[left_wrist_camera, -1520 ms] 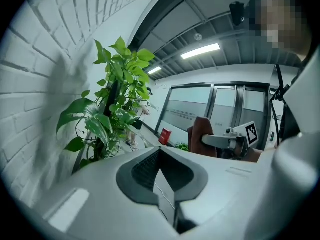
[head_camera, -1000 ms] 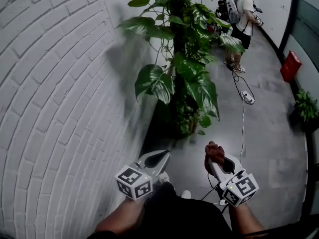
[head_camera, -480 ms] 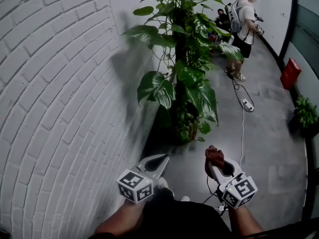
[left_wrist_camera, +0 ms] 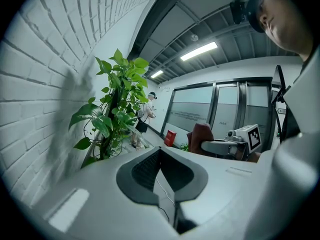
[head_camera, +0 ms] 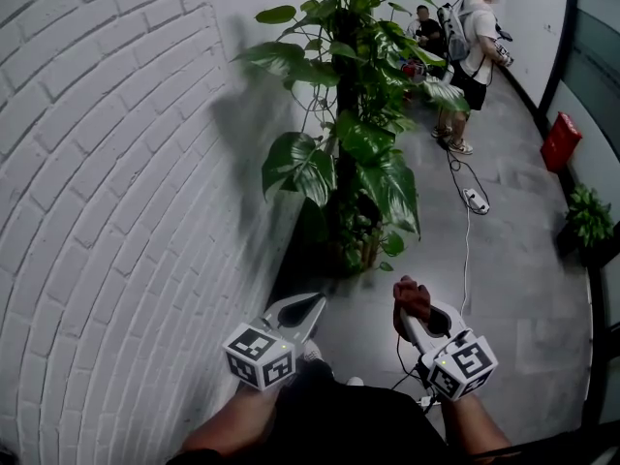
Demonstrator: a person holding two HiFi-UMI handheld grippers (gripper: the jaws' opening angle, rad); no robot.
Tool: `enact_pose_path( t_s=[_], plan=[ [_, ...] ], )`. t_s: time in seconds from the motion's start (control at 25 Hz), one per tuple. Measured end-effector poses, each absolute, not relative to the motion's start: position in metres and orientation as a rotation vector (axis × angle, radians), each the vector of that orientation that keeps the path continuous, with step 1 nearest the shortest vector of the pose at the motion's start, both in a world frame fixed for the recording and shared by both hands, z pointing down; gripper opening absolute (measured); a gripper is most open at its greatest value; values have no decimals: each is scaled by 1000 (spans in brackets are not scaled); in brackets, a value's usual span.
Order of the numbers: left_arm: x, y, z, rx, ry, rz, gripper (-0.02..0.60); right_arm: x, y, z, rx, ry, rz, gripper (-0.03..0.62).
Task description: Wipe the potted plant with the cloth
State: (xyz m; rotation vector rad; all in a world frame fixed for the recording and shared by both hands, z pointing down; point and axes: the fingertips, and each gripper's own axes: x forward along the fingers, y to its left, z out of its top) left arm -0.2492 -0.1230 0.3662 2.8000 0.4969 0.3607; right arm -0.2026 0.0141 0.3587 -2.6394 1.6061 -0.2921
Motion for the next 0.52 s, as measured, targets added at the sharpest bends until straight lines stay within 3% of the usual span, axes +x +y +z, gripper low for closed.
enact_pose_path(
  t_s=[0.52],
  plan=[
    [-238,-122,365,2819,481,351,17,-193,17,363,-2643,1607,-300,64]
  ],
)
